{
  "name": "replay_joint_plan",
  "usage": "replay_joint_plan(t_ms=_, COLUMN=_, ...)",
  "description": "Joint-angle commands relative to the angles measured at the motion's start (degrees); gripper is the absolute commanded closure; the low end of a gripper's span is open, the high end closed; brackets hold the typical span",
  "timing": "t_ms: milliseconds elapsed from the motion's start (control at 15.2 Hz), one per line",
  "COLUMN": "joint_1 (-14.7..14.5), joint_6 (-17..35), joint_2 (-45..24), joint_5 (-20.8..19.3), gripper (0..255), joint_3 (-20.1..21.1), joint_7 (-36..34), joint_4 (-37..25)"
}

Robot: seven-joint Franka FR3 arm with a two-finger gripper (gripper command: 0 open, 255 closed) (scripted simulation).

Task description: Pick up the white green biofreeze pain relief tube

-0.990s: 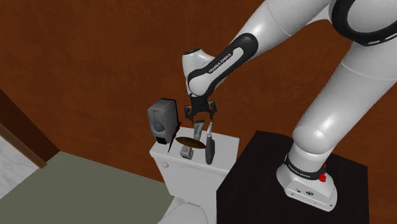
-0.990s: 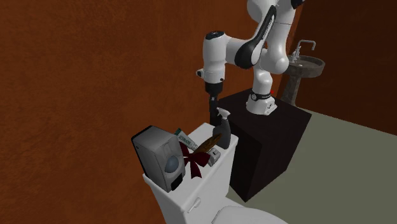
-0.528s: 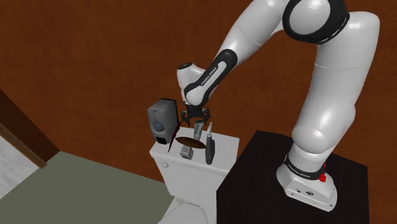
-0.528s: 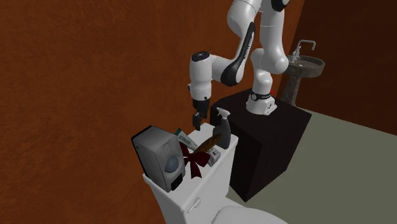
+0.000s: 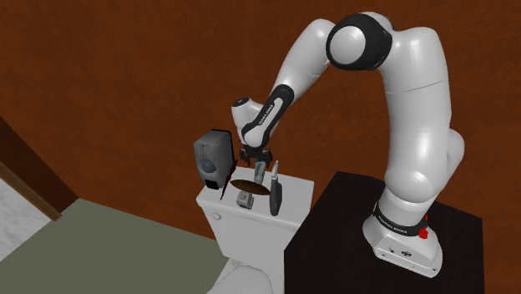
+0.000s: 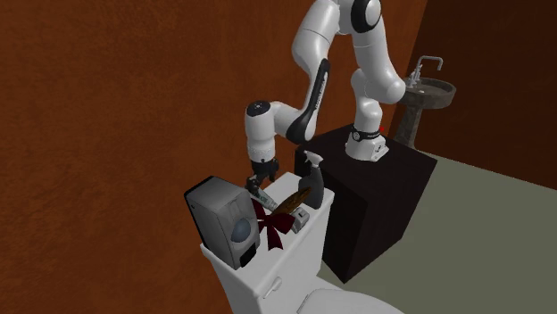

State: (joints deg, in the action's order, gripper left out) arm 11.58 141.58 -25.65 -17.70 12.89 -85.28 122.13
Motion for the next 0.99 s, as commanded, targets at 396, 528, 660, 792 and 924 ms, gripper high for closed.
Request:
replay_joint_plan(t_ms=396, joint_1=-1.6, joint_6=3.5, joint_2=-7.2, joint_5=-2.5, gripper=0, joint_3=-2.8, joint_7=-4.0, joint_4=-3.5)
replay_joint_plan(t_ms=528, joint_1=-1.8, joint_6=4.2, joint_2=-8.3, joint_5=-2.9, gripper=0, joint_3=-3.2, joint_7=-4.4, joint_4=-3.8)
replay_joint_plan(t_ms=660, joint_1=-1.8, joint_6=4.3, joint_2=-8.3, joint_5=-2.9, gripper=255, joint_3=-3.2, joint_7=-4.4, joint_4=-3.8)
replay_joint_plan(t_ms=792, joint_1=-1.8, joint_6=4.2, joint_2=-8.2, joint_5=-2.9, gripper=255, joint_3=-3.2, joint_7=-4.3, joint_4=-3.8)
replay_joint_plan(t_ms=924, joint_1=-1.8, joint_6=4.2, joint_2=-8.2, joint_5=-2.9, gripper=255, joint_3=-3.2, joint_7=-4.3, joint_4=-3.8)
